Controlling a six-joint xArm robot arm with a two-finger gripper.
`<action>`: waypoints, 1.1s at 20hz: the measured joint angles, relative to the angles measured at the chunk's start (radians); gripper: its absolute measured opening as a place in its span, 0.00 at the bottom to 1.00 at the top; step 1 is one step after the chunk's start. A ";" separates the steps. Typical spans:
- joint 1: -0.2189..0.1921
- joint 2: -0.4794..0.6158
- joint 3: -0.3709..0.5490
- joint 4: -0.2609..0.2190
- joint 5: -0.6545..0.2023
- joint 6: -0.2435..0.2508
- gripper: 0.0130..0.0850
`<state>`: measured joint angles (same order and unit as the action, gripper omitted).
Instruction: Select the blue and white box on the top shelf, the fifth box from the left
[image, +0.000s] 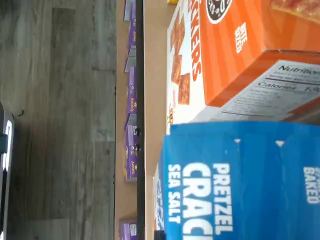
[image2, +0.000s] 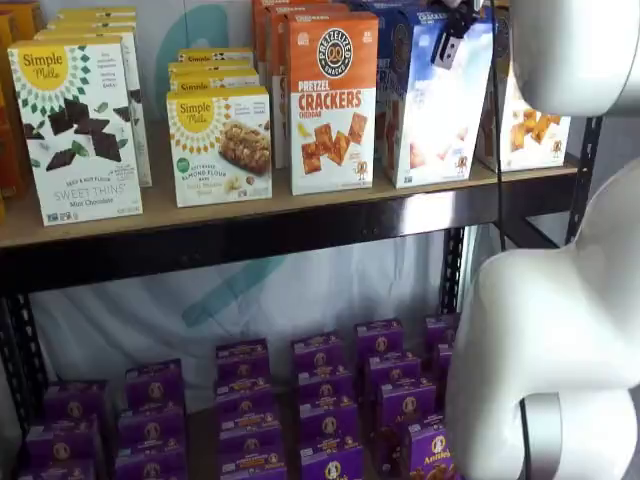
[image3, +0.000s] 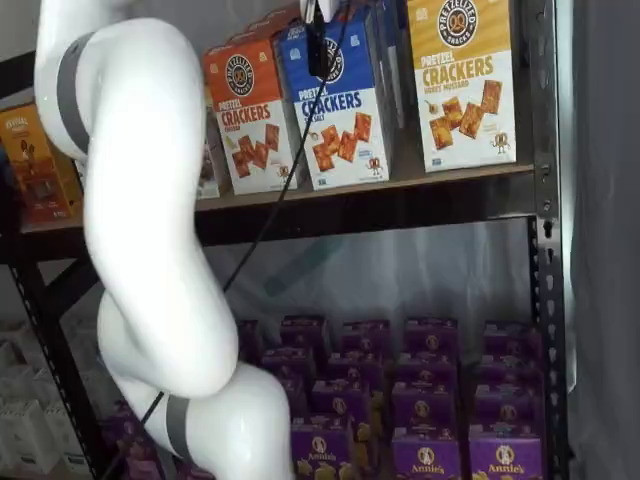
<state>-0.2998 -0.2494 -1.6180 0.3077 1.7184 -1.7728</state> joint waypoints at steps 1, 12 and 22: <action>-0.001 0.001 -0.002 0.000 0.004 0.000 0.56; -0.014 -0.012 -0.035 0.003 0.112 0.003 0.56; -0.044 -0.140 0.075 -0.013 0.170 -0.026 0.56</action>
<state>-0.3442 -0.3895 -1.5429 0.2945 1.8885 -1.7992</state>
